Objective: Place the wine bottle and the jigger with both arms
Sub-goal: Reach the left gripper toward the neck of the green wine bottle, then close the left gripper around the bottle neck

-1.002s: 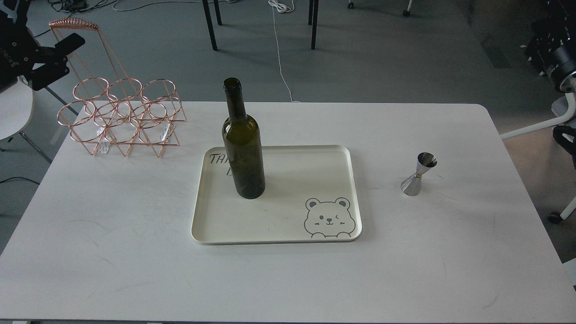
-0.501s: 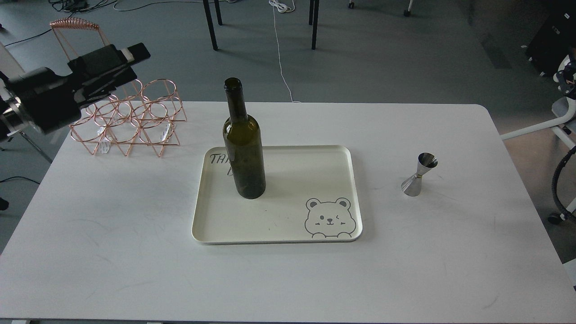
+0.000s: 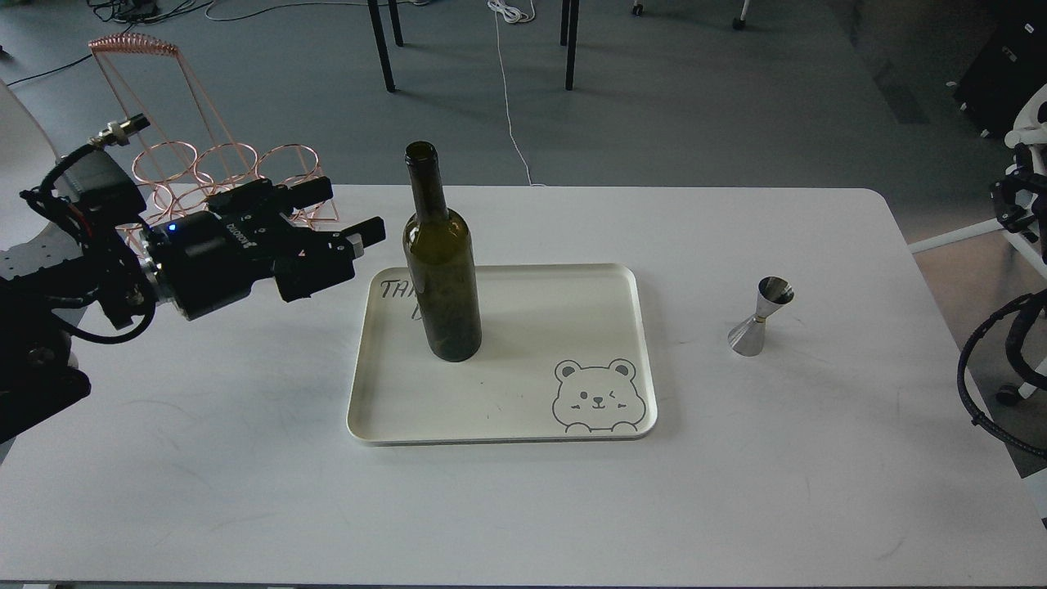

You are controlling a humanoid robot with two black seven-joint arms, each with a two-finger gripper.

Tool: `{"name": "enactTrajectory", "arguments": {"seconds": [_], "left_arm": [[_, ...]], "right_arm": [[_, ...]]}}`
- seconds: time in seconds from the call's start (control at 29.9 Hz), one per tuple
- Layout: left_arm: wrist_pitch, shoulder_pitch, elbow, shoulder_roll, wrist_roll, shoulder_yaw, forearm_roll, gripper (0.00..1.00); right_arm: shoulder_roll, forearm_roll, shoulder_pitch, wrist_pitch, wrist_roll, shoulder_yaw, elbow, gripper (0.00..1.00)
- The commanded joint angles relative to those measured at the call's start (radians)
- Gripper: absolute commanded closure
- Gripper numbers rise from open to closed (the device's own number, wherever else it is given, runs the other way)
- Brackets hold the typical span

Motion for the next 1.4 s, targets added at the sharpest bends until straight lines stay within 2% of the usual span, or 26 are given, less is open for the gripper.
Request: {"name": "enactTrajectory", "arguments": {"seconds": [0.0,0.23,0.47,0.73,0.9,1.14,1.24,1.37], "left_arm": [[0.012,-0.006,0.011,-0.069,0.009,0.0,0.087,0.05],[0.012,-0.012,0.038,-0.141,0.01,-0.013,0.156,0.1],[0.012,-0.055,0.102,-0.149,0.009,-0.012,0.151,0.1],[0.014,-0.066,0.104,-0.195,0.012,-0.015,0.153,0.11],[0.014,-0.066,0.126,-0.221,0.012,-0.012,0.154,0.24],[0.014,-0.066,0.166,-0.245,0.012,-0.012,0.154,0.27],[0.014,-0.069,0.166,-0.244,0.011,-0.012,0.156,0.4],[0.014,-0.075,0.166,-0.239,0.011,-0.009,0.156,0.51]], "right_arm": [[-0.001,-0.001,0.001,0.0,0.0,-0.002,-0.001,0.03],[-0.004,-0.001,-0.002,0.0,0.0,-0.003,-0.003,0.03],[-0.003,-0.001,-0.002,0.0,0.0,0.0,0.0,0.03],[-0.003,-0.001,0.0,0.0,0.0,0.001,0.002,0.03],[-0.004,-0.001,0.0,0.0,0.0,-0.002,0.002,0.03],[-0.012,-0.002,-0.002,0.0,0.0,-0.003,-0.003,0.03],[-0.012,-0.002,-0.002,0.0,0.0,-0.002,-0.003,0.03],[-0.012,-0.002,-0.004,0.0,0.0,-0.002,-0.003,0.03]]}}
